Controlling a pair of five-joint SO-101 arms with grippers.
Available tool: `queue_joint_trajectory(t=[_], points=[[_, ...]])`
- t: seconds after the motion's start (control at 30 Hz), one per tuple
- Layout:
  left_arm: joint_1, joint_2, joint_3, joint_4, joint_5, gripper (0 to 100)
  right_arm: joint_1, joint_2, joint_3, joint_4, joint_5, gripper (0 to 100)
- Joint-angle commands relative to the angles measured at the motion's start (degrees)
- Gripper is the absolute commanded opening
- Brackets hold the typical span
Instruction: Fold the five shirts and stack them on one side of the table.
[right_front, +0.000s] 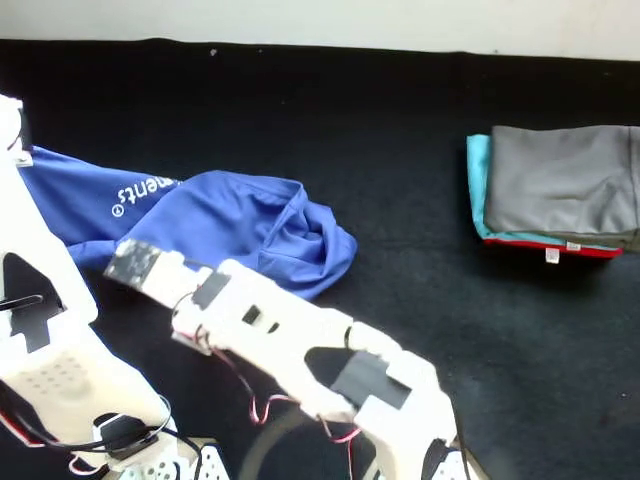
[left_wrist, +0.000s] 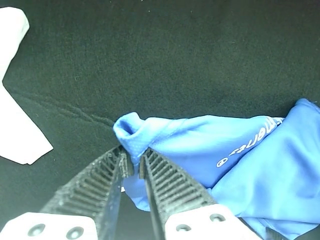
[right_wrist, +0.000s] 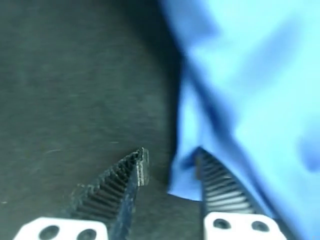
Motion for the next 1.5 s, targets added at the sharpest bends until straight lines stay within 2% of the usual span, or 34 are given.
queue_joint_trajectory(t=[0.0,0.13,0.23,0.33,0.47,0.6,0.77,1.0,1.27,1.47], points=[[-0.84,-3.03,-0.92,-0.88,-0.35,1,7.08,0.13,-1.71,0.84,0.53,0.7],[-0.75,-2.95,-0.75,-0.53,-0.26,1,14.20,-0.57,-2.42,3.38,0.62,0.5],[-0.75,-2.95,1.98,-0.53,-0.35,1,17.10,-4.35,-5.49,10.86,0.62,0.5],[-0.75,-2.95,7.16,-0.53,-0.35,1,19.03,-10.95,-9.01,18.15,0.62,0.5],[-0.75,-3.30,15.43,-0.53,-0.09,1,23.16,-20.44,-11.30,22.99,0.70,0.5],[0.92,-3.65,16.92,4.13,0.53,1,28.88,-29.05,-11.38,25.01,0.70,0.5],[6.64,-3.82,10.95,15.12,6.24,1,36.53,-38.90,-11.56,24.57,0.70,0.5],[9.71,-11.47,9.80,14.95,7.82,1,46.37,-46.46,-16.40,23.52,0.70,0.5],[11.56,-25.36,10.07,14.95,13.01,1,47.43,-46.99,-20.18,27.47,0.70,0.5],[11.47,-24.04,11.30,14.95,13.01,1,46.64,-47.08,-20.53,33.98,0.70,0.5]])
